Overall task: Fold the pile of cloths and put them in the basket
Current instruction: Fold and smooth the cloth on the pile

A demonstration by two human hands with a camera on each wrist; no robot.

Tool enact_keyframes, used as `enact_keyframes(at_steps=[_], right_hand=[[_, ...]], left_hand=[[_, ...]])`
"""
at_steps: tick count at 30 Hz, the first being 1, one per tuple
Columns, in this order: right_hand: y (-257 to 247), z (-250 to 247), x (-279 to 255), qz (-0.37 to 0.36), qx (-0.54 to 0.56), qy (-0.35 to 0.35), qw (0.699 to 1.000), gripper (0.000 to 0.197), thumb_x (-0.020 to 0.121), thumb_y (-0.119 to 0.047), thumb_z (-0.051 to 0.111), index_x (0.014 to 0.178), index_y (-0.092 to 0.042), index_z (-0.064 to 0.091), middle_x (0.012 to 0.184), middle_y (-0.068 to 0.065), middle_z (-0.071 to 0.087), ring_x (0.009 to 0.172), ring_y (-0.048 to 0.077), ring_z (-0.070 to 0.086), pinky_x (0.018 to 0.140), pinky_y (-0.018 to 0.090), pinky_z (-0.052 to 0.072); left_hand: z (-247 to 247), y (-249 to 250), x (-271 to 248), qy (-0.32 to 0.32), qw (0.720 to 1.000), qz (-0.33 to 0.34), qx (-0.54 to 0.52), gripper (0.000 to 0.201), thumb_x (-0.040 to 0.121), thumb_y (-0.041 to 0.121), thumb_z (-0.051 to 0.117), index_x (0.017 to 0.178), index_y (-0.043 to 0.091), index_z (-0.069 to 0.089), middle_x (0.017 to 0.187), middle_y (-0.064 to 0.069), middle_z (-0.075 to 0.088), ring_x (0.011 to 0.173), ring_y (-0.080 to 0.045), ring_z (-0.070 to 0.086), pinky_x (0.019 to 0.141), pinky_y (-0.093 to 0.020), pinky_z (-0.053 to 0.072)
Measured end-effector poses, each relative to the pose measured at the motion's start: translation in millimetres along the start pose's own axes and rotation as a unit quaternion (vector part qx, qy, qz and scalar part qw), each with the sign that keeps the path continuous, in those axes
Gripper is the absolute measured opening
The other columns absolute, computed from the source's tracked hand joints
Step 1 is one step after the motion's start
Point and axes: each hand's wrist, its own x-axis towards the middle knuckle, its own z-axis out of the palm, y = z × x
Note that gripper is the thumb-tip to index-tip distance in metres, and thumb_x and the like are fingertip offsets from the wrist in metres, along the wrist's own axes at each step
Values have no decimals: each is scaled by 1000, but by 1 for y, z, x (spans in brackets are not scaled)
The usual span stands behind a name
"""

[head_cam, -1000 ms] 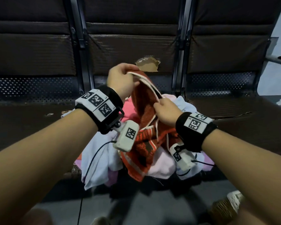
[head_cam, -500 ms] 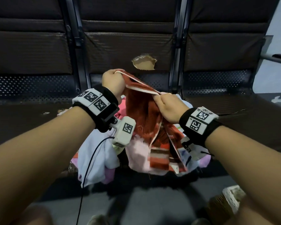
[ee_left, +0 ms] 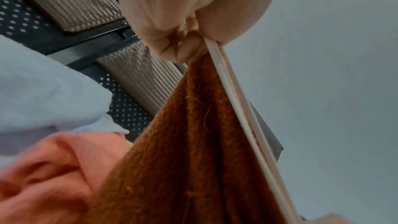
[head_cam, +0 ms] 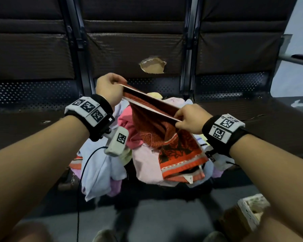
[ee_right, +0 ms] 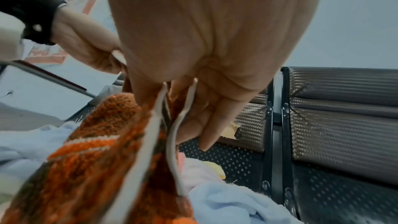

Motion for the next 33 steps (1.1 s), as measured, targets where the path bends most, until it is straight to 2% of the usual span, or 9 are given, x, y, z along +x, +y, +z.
enact_keyframes(at_steps=[4,8,14,16,18,21,24,29,33], right_hand=[[5,-3,1,-31,-19,47,998,21,89,-28,58,96,-20,76,93,4,66,93,31,62,69,27,30],[16,-5,2,-21,-22,96,995,26,95,-30,51,74,-18,63,87,15,66,87,38,62,67,35,37],[35,-1,-4,4,-13,84,996,33,99,-33,48,77,-18,67,76,6,64,83,33,63,66,31,36],[37,-1,-4,6,-10,99,995,46,103,-37,42,60,-21,51,68,4,56,78,33,61,64,32,33],[37,-3,-2,-12,-12,119,993,49,104,-41,40,57,-25,40,66,3,54,75,33,60,64,32,31],[35,-10,0,-57,-22,113,992,41,100,-47,50,66,-23,54,69,-1,56,74,29,59,63,36,41],[35,-11,-2,-89,-13,86,992,25,93,-42,63,89,-19,70,84,-3,61,83,23,61,74,39,50],[29,1,-7,-90,-59,52,993,29,95,-36,53,78,-14,64,79,3,61,80,28,60,67,36,45],[22,4,-7,-128,-39,71,989,34,100,-34,49,80,-13,67,77,2,64,77,26,60,65,32,35]], left_hand=[[-1,-5,3,-4,991,-121,-54,22,87,0,47,93,1,69,76,-12,69,64,-24,72,51,-29,57],[-4,1,2,-65,947,-233,-211,36,92,-9,38,65,9,54,46,0,50,31,-3,40,34,-12,29],[-13,7,1,-196,945,-191,-181,25,94,6,55,74,18,62,59,5,51,47,-2,44,47,-11,36],[-13,5,-2,-199,943,-195,-182,21,96,4,50,89,12,69,77,-2,64,67,-10,61,68,-18,50],[-13,1,-3,-163,943,-217,-193,23,98,-2,45,95,7,66,83,-7,64,72,-15,63,71,-23,53],[-17,1,1,-128,933,-246,-230,20,91,-9,48,95,5,62,85,-13,57,68,-19,60,65,-26,52],[-27,4,8,-136,938,-238,-215,25,90,7,57,114,12,63,104,-14,59,93,-26,57,88,-35,46],[-32,-7,6,-99,949,-227,-196,26,92,4,49,100,13,72,75,-9,58,62,-19,54,70,-31,49],[-35,-13,6,-70,954,-208,-202,25,92,4,55,102,10,77,79,-11,63,63,-19,59,60,-25,55]])
